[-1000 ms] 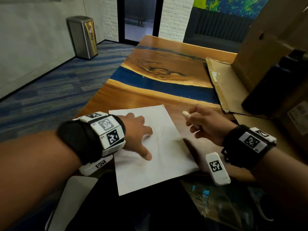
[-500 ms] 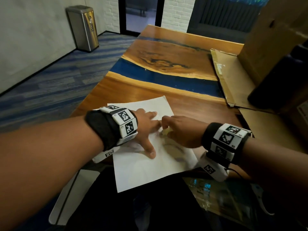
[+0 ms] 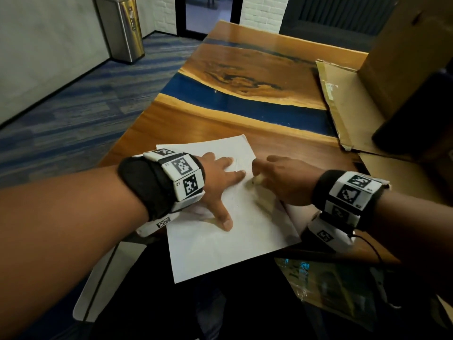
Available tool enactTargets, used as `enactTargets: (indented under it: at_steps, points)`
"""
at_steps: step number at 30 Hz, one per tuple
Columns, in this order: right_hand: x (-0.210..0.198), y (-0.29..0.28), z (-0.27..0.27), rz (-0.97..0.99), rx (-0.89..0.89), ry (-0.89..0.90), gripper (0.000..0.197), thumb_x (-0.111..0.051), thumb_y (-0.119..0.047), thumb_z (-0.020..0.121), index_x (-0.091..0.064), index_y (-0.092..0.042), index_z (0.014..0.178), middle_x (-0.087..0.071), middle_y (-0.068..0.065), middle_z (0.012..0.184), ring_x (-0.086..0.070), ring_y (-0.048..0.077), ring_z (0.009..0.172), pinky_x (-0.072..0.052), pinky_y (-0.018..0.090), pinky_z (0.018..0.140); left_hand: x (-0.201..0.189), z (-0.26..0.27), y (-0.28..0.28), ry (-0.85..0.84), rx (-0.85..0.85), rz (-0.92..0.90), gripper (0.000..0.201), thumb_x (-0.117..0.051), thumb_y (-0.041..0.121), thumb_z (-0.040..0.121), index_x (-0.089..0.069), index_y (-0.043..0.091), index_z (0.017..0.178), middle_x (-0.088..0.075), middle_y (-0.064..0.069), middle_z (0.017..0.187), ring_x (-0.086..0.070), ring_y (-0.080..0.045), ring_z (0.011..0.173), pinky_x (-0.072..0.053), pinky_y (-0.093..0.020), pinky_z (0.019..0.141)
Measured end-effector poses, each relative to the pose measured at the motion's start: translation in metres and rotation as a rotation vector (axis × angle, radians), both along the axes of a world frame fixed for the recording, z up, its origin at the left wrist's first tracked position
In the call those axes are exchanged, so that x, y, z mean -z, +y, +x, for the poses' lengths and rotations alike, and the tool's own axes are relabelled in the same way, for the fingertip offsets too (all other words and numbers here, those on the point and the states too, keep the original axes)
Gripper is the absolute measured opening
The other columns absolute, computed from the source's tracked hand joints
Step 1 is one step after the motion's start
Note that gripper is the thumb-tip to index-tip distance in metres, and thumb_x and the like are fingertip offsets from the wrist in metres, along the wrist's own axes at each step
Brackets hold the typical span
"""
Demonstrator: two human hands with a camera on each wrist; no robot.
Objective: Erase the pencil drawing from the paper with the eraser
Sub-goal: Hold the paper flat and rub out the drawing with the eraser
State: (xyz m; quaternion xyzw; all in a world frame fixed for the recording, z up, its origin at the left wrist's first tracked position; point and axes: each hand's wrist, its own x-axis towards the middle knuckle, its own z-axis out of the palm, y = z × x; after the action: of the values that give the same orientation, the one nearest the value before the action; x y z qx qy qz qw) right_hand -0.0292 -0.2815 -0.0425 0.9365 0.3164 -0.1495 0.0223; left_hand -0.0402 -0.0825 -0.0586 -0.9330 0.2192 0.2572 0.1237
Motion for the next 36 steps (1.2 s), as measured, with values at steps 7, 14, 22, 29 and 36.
enactTargets:
  at_steps: [7,14,22,29,36]
  points:
    - [0.001,0.005,-0.015,-0.009,-0.130,0.090,0.029,-0.051,-0.030,0.099,-0.045,-0.028,0.128,-0.054,0.000,0.112,-0.056,0.018,0.090,-0.051,0.034,0.076,-0.002,-0.002,-0.002,-0.007,-0.007,-0.002,0.134,-0.062,0.093,0.051,0.005,0.043,0.155,0.003,-0.002,0.167,-0.016,-0.038,0.146,-0.032,-0.060,0.109]
    - [0.001,0.008,-0.036,-0.014,-0.212,0.116,0.029,-0.045,-0.034,0.102,-0.043,-0.030,0.130,-0.054,-0.001,0.112,-0.058,0.019,0.092,-0.054,0.037,0.080,-0.004,-0.001,-0.003,-0.004,-0.016,0.016,0.136,-0.062,0.094,0.050,0.007,0.042,0.156,0.004,-0.004,0.167,-0.016,-0.040,0.147,-0.029,-0.059,0.112]
    - [-0.001,0.009,-0.038,-0.008,-0.178,0.054,0.033,-0.048,-0.033,0.101,-0.044,-0.029,0.133,-0.055,-0.002,0.114,-0.058,0.019,0.093,-0.054,0.038,0.080,-0.011,-0.004,-0.008,0.031,-0.029,0.011,0.131,-0.070,0.088,0.052,0.003,0.049,0.154,0.001,-0.006,0.167,-0.018,-0.041,0.146,-0.030,-0.060,0.110]
    - [-0.005,0.012,-0.028,-0.040,-0.052,-0.022,0.025,-0.048,-0.034,0.100,-0.048,-0.027,0.124,-0.061,0.001,0.109,-0.057,0.020,0.088,-0.054,0.040,0.077,-0.006,-0.005,-0.004,-0.013,-0.017,0.017,0.141,-0.069,0.088,0.053,0.005,0.032,0.158,0.005,-0.004,0.168,-0.015,-0.037,0.149,-0.027,-0.054,0.116]
    - [-0.008,0.007,-0.015,-0.066,0.060,-0.047,0.022,-0.048,-0.033,0.100,-0.049,-0.027,0.121,-0.063,0.000,0.110,-0.054,0.016,0.087,-0.051,0.035,0.075,-0.002,-0.004,-0.002,-0.023,-0.017,0.012,0.144,-0.066,0.091,0.051,0.006,0.029,0.159,0.006,-0.001,0.168,-0.014,-0.036,0.149,-0.024,-0.054,0.116]
